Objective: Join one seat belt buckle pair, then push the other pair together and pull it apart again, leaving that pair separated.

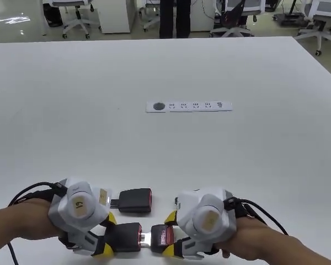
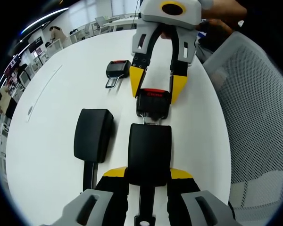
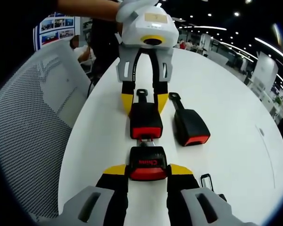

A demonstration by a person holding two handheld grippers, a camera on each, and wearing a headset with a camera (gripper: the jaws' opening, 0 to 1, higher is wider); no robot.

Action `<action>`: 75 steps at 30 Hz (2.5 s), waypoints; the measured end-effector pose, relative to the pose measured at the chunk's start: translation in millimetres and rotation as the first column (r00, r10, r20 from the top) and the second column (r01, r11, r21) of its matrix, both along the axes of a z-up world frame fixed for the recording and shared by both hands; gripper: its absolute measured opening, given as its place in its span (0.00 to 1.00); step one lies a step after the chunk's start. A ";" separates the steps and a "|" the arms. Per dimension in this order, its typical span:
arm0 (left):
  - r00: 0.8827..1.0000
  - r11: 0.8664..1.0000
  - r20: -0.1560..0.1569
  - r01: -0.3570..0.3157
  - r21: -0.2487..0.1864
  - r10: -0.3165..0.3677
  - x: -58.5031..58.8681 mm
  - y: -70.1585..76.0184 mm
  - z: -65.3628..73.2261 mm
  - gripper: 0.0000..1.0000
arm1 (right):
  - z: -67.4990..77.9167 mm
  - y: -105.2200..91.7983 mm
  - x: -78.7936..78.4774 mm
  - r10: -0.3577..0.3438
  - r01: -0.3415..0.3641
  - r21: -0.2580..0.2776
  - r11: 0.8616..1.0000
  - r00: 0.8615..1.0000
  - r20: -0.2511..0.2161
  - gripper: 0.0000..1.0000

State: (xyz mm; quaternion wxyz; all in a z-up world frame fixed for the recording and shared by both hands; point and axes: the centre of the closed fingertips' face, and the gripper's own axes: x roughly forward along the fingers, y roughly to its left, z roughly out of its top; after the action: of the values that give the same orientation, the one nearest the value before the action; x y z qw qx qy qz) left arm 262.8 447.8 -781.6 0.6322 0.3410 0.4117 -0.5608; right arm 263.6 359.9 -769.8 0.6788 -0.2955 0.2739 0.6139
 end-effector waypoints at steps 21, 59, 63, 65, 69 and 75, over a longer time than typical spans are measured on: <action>1.000 1.000 0.006 0.014 -0.007 -0.014 -0.8 -0.7 1.3 0.31 | 1.0 3.0 -0.3 0.027 -0.027 -0.025 0.999 1.000 -0.010 0.25; 0.999 0.999 0.018 0.051 0.000 -0.051 -1.2 -2.5 2.9 0.31 | -4.6 17.1 -1.4 0.028 -0.028 -0.021 0.999 1.000 0.003 0.26; 0.999 0.999 0.018 0.051 0.003 -0.051 -1.4 -2.2 3.7 0.31 | -4.2 15.5 -2.9 0.026 -0.026 -0.019 0.999 1.000 0.010 0.26; 0.999 0.999 0.017 0.049 -0.002 -0.049 -1.4 -1.8 3.6 0.31 | -3.2 14.0 -3.6 0.022 -0.022 -0.011 1.000 1.000 0.012 0.27; 0.999 0.999 0.014 0.050 -0.008 -0.050 -0.4 -0.3 2.3 0.32 | -1.1 13.0 -3.7 0.023 -0.023 -0.003 1.000 1.000 0.016 0.27; 0.998 0.998 0.017 0.058 -0.006 -0.058 0.3 1.0 0.9 0.32 | 0.6 12.4 -1.8 0.028 -0.028 0.006 1.000 1.000 0.010 0.27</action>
State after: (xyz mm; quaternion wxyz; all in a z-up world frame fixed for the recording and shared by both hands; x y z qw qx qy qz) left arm 263.1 448.8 -780.6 0.6200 0.3556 0.3946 -0.5774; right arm 261.8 372.3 -769.1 0.6725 -0.3004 0.2643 0.6227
